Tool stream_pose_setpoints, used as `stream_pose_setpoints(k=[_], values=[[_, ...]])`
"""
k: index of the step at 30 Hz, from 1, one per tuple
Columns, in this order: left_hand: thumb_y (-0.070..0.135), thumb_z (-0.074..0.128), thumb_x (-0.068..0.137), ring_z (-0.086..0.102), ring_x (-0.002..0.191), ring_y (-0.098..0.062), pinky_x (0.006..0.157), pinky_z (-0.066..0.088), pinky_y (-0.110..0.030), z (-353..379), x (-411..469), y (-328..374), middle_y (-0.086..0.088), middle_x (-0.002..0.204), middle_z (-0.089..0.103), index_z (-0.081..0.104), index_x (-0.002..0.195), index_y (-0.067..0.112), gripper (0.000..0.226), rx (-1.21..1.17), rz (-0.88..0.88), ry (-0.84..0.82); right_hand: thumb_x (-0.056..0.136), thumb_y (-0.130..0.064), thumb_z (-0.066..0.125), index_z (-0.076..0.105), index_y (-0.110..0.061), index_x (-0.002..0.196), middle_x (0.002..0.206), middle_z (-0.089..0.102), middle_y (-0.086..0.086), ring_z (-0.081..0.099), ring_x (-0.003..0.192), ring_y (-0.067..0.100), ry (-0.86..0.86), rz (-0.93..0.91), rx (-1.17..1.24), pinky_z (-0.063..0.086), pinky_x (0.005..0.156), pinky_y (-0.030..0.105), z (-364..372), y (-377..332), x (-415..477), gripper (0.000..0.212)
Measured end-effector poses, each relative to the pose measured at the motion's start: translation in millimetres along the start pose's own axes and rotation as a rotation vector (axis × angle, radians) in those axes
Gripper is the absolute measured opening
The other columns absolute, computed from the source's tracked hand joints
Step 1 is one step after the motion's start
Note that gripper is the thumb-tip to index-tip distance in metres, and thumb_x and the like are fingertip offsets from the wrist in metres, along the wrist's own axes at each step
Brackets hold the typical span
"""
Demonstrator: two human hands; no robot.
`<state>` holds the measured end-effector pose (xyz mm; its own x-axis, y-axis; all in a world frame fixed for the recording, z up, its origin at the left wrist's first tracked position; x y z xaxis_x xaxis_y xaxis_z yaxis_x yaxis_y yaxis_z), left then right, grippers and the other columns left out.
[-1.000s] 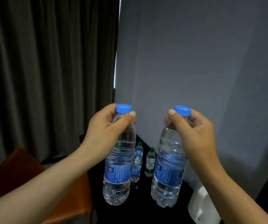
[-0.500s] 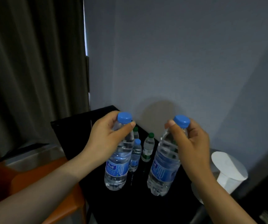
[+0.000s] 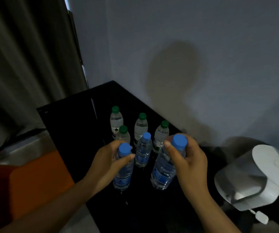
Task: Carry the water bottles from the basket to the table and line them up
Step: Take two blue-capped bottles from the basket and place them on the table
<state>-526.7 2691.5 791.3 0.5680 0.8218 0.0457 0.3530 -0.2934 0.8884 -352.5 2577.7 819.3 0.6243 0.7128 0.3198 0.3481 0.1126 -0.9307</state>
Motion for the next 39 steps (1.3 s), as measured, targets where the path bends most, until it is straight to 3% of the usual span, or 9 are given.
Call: stream_pose_setpoints(k=[5, 8, 11, 16, 22, 26, 31, 34, 39], values=[[0.026, 0.067, 0.084, 0.062, 0.095, -0.006, 0.085, 0.054, -0.033, 2.9, 8.1, -45.8, 0.006, 0.1, 0.065, 0.061, 0.106, 0.022, 0.023, 0.059, -0.067, 0.032, 0.079, -0.042, 0.067, 0.063, -0.033, 0.089, 0.087, 0.066, -0.01, 0.064, 0.079, 0.005, -0.045, 0.095, -0.009, 0.055, 0.068, 0.023, 16.5, 34.4, -6.3, 0.015], [0.019, 0.068, 0.082, 0.062, 0.099, -0.011, 0.088, 0.054, -0.038, -1.7, 13.1, -61.0, 0.003, 0.103, 0.065, 0.062, 0.112, 0.016, 0.03, 0.04, -0.054, 0.032, 0.079, -0.04, 0.068, 0.063, -0.031, 0.09, 0.088, 0.067, -0.007, 0.065, 0.08, 0.008, -0.048, 0.15, -0.014, 0.056, 0.07, 0.029, 27.2, 45.6, -9.7, 0.015], [0.02, 0.066, 0.083, 0.062, 0.095, -0.007, 0.088, 0.054, -0.039, -8.7, 21.6, -69.6, 0.003, 0.1, 0.065, 0.06, 0.109, 0.021, 0.026, 0.044, -0.021, 0.026, 0.078, -0.042, 0.067, 0.063, -0.032, 0.092, 0.09, 0.068, -0.009, 0.065, 0.082, 0.006, -0.086, 0.178, -0.022, 0.057, 0.071, 0.026, 38.4, 51.2, -13.7, 0.017], [0.024, 0.065, 0.084, 0.059, 0.096, -0.013, 0.091, 0.052, -0.042, -17.7, 33.9, -84.4, 0.001, 0.101, 0.063, 0.057, 0.108, 0.024, 0.025, 0.048, -0.04, 0.011, 0.079, -0.04, 0.065, 0.063, -0.034, 0.096, 0.095, 0.069, -0.012, 0.065, 0.088, 0.003, -0.155, 0.235, 0.017, 0.052, 0.072, 0.014, 57.8, 55.8, -18.7, 0.019], [0.02, 0.065, 0.085, 0.061, 0.101, -0.022, 0.091, 0.052, -0.045, -24.0, 39.3, -100.4, -0.007, 0.108, 0.065, 0.06, 0.115, 0.012, 0.031, 0.046, -0.07, 0.024, 0.075, -0.05, 0.064, 0.063, -0.029, 0.103, 0.1, 0.068, -0.014, 0.065, 0.094, 0.003, -0.163, 0.272, 0.032, 0.053, 0.077, 0.017, 78.0, 64.3, -19.7, 0.035], [0.032, 0.06, 0.083, 0.061, 0.097, -0.018, 0.086, 0.054, -0.042, -26.5, 37.8, -101.1, -0.006, 0.105, 0.064, 0.06, 0.112, 0.011, 0.037, 0.049, -0.041, 0.018, 0.075, -0.047, 0.063, 0.062, -0.033, 0.101, 0.101, 0.067, -0.015, 0.065, 0.094, 0.003, -0.156, 0.28, 0.035, 0.052, 0.076, 0.014, 89.4, 71.0, -19.0, 0.029], [0.021, 0.068, 0.084, 0.062, 0.097, -0.018, 0.084, 0.054, -0.042, -25.8, 35.5, -109.9, -0.007, 0.103, 0.065, 0.061, 0.11, 0.011, 0.028, 0.084, -0.032, 0.002, 0.076, -0.049, 0.064, 0.061, -0.039, 0.1, 0.1, 0.067, -0.014, 0.065, 0.095, 0.003, -0.148, 0.312, 0.014, 0.053, 0.078, 0.017, 104.7, 83.5, -22.1, 0.026], [0.02, 0.069, 0.084, 0.062, 0.097, -0.015, 0.085, 0.054, -0.04, -27.9, 34.7, -113.7, -0.005, 0.102, 0.065, 0.061, 0.108, 0.012, 0.027, 0.076, -0.016, 0.024, 0.08, -0.046, 0.065, 0.06, -0.042, 0.102, 0.102, 0.067, -0.016, 0.064, 0.095, 0.002, -0.142, 0.312, -0.011, 0.051, 0.077, 0.014, 111.5, 92.5, -25.3, 0.023], [0.021, 0.068, 0.085, 0.062, 0.096, -0.016, 0.083, 0.054, -0.04, -28.8, 36.0, -116.8, -0.005, 0.102, 0.065, 0.061, 0.108, 0.013, 0.026, 0.085, 0.024, 0.021, 0.081, -0.048, 0.063, 0.06, -0.038, 0.109, 0.106, 0.067, -0.012, 0.064, 0.1, 0.006, -0.119, 0.313, -0.048, 0.053, 0.081, 0.019, 118.2, 104.7, -34.2, 0.03]])
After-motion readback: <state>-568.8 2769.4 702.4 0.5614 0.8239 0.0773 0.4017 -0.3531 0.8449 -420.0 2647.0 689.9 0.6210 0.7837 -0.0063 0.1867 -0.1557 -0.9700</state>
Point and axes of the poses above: each hand's wrist, its own x-axis towards the middle knuckle, its own z-axis out of the palm, y = z × x, the point moved 1 cm from there along x, towards the middle knuckle
